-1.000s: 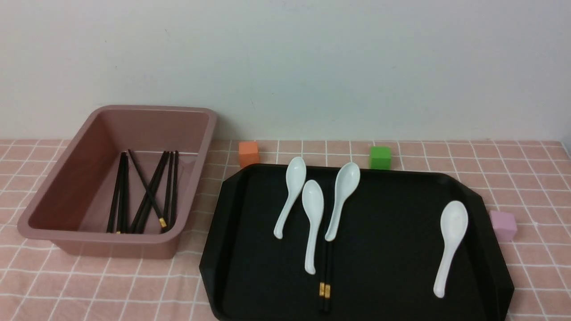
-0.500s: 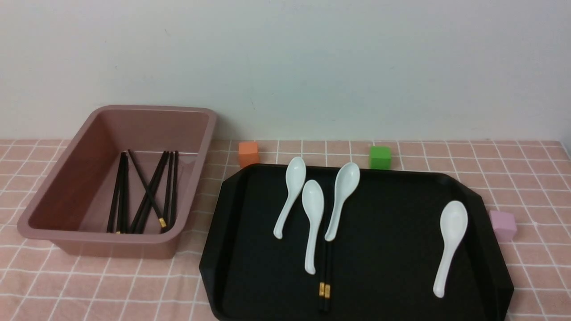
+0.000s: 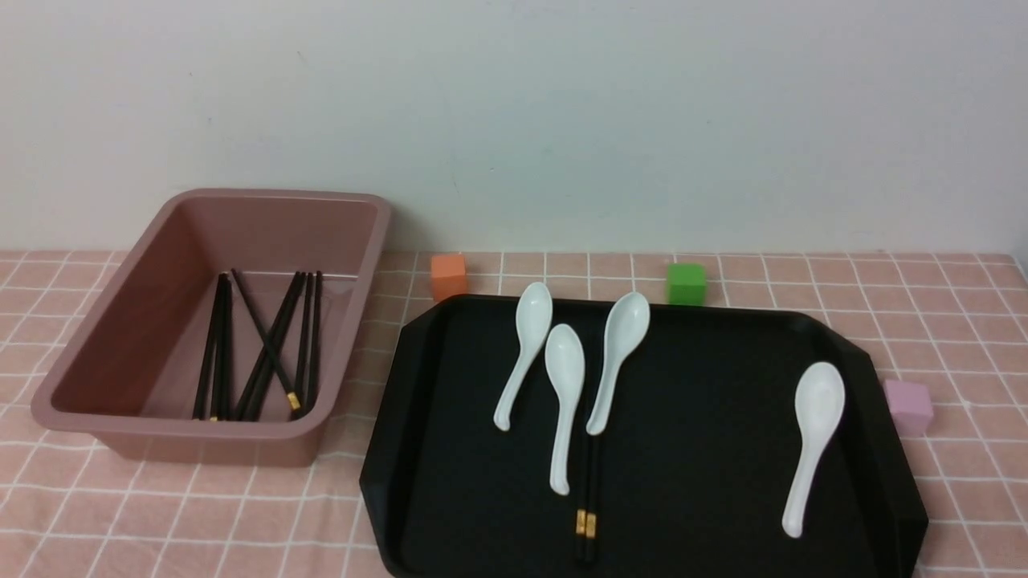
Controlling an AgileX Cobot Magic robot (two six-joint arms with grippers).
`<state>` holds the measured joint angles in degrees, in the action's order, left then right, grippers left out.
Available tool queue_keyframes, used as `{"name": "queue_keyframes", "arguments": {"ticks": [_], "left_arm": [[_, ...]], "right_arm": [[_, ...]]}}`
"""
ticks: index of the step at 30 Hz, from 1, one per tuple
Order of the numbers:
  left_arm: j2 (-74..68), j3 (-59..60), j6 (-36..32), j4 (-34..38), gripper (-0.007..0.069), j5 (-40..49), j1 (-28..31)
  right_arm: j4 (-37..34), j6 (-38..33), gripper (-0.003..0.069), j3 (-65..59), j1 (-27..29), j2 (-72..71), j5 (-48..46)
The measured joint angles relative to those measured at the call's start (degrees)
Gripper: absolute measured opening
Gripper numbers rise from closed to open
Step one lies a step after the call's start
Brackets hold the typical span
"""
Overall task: On pink tablecloth take chopsticks from black tray and put them in box.
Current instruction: 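Move the gripper over the chopsticks on the black tray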
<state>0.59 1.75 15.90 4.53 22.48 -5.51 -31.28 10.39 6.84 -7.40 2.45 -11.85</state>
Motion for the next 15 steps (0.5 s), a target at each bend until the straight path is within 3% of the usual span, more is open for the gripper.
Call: {"name": "queue_keyframes", "arguments": {"ticks": [4, 10, 15], "left_arm": [[0.0, 0.0, 0.0, 0.0, 0.0239, 0.0, 0.0], [0.0, 0.0, 0.0, 0.0, 0.0239, 0.0, 0.0], [0.0, 0.0, 0.0, 0.0, 0.0239, 0.0, 0.0]], "right_arm": [[3.86, -6.91, 0.0001, 14.68, 0.0, 12.55, -14.38], [12.8, -9.46, 0.0001, 32.61, 0.0, 37.16, -34.49], [17.31, -7.86, 0.0002, 38.87, -0.09, 54.8, -39.84]]}}
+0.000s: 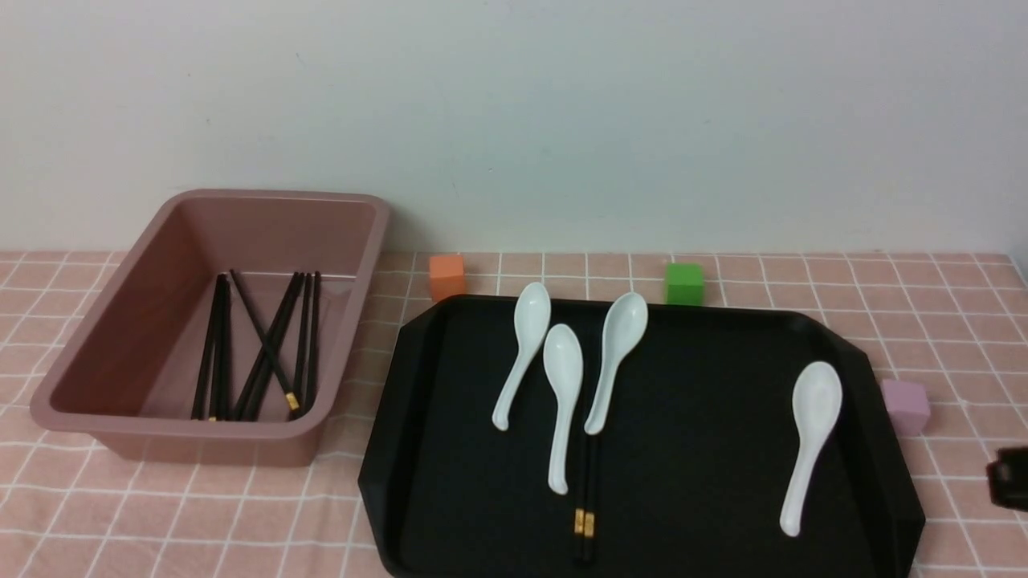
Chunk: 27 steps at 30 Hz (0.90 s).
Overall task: On pink tablecloth take chopsticks from black tray and put them in box.
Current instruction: 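Move the gripper over the chopsticks on the black tray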
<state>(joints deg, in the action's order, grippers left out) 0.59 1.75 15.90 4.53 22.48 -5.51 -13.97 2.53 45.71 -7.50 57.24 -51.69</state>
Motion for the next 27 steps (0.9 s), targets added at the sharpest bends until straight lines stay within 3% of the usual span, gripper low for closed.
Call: {"name": "queue_keyframes", "arguments": {"ticks": [3, 9, 12, 15, 18, 21, 27], "left_arm": [[0.0, 0.0, 0.0, 0.0, 0.0239, 0.0, 0.0], [0.0, 0.0, 0.0, 0.0, 0.0239, 0.0, 0.0], [0.0, 0.0, 0.0, 0.0, 0.0239, 0.0, 0.0], [0.0, 0.0, 0.0, 0.0, 0.0239, 0.0, 0.0], [0.0, 0.0, 0.0, 0.0, 0.0239, 0.0, 0.0], [0.0, 0.0, 0.0, 0.0, 0.0239, 0.0, 0.0], [0.0, 0.0, 0.0, 0.0, 0.0239, 0.0, 0.0]], "right_arm": [[-0.22, 0.17, 0.0003, 1.56, -1.4, 6.7, -0.01], [0.02, 5.38, 0.0008, 8.47, -16.42, 24.12, 5.13], [3.58, 11.31, 0.0026, 13.8, -24.15, 31.55, 6.08], [7.2, 16.71, 0.0062, 18.34, -28.39, 37.55, 6.08], [12.05, 23.74, 0.015, 24.27, -32.39, 44.16, 6.23], [13.97, 27.77, 0.0249, 26.55, -32.85, 47.41, 6.91], [14.63, 30.14, 0.0419, 27.29, -32.58, 51.25, 10.98]]}}
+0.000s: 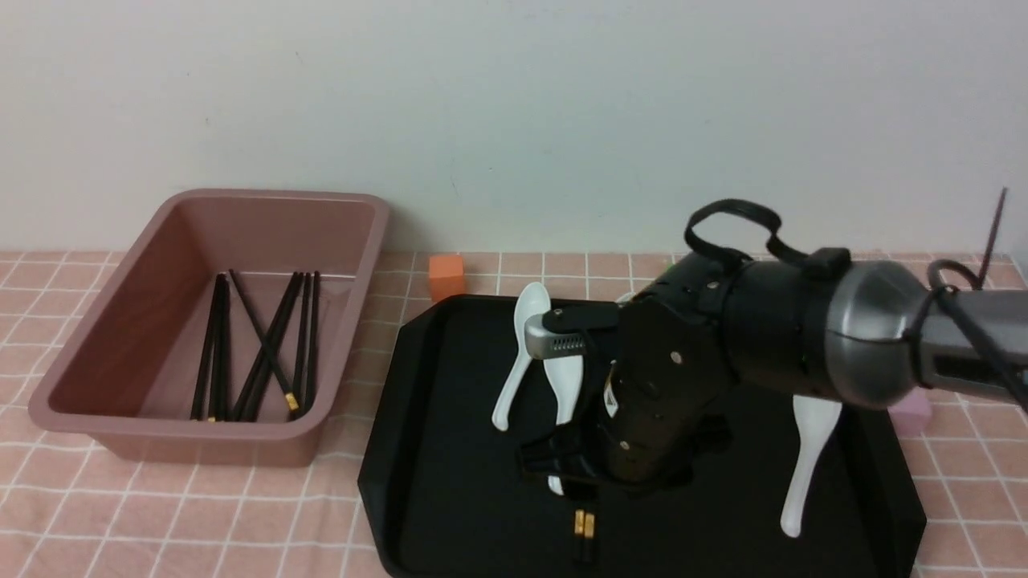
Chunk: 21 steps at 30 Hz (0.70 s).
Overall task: On pink tablecloth take chopsticks from black tray and put them in box.
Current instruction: 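Move the gripper over the chopsticks on the black tray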
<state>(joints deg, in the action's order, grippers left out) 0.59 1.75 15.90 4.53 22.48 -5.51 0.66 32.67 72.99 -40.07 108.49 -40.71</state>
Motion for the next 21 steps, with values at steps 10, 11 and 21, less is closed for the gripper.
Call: {"name": "queue_keyframes", "arguments": {"ticks": [10, 11, 21], "left_arm": [[0.0, 0.0, 0.0, 0.0, 0.0239, 0.0, 0.0], [0.0, 0.0, 0.0, 0.0, 0.0239, 0.0, 0.0], [0.0, 0.0, 0.0, 0.0, 0.0239, 0.0, 0.0]], "right_arm": [[1.04, 0.6, 0.0404, 1.46, 1.35, 5.66, 3.78], [1.1, 0.6, 0.0402, 1.72, 1.35, 5.94, 3.79], [3.16, 0.53, 0.036, 2.87, 1.24, 7.36, 1.85]]}}
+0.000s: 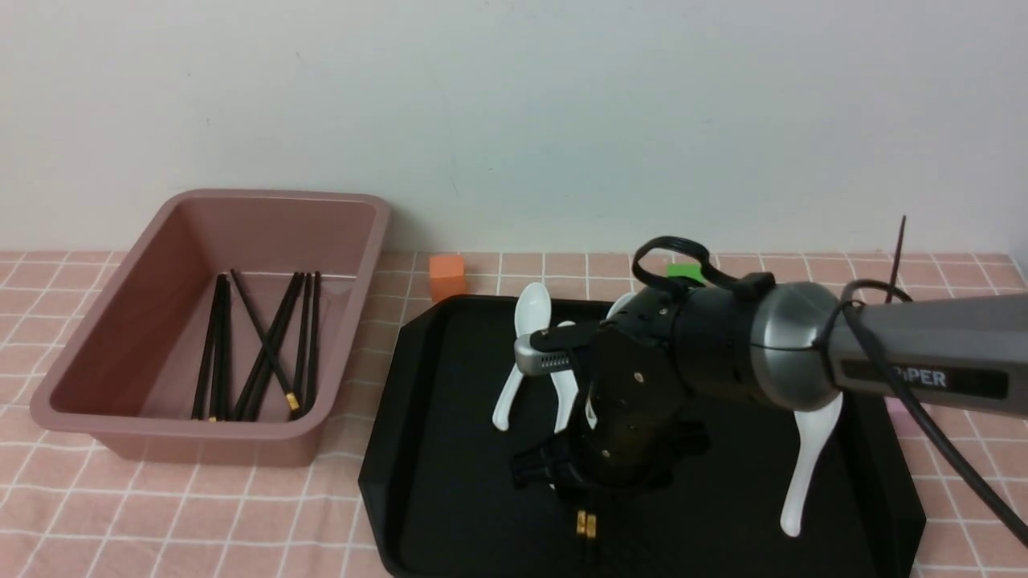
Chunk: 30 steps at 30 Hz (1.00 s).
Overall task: On pink tablecloth take chopsticks from black tray and put them in box.
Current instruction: 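Move the gripper over the chopsticks on the black tray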
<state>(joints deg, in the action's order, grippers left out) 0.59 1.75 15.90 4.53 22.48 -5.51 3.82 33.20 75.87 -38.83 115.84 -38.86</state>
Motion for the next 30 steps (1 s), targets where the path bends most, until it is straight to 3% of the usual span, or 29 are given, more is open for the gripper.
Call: {"name": "queue_keyframes", "arguments": {"ticks": [11, 23, 30], "left_arm": [[0.0, 0.0, 0.0, 0.0, 0.0239, 0.0, 0.0], [0.0, 0.0, 0.0, 0.0, 0.0239, 0.0, 0.0], [0.0, 0.0, 0.0, 0.0, 0.0239, 0.0, 0.0]], "right_arm": [[1.3, -0.63, 0.0144, 0.55, 0.0, 0.42, -2.48], [1.35, -2.09, 0.0141, -0.68, 0.0, -2.88, -9.29], [0.25, -3.32, 0.0141, -0.68, 0.0, -15.34, -13.22]]}}
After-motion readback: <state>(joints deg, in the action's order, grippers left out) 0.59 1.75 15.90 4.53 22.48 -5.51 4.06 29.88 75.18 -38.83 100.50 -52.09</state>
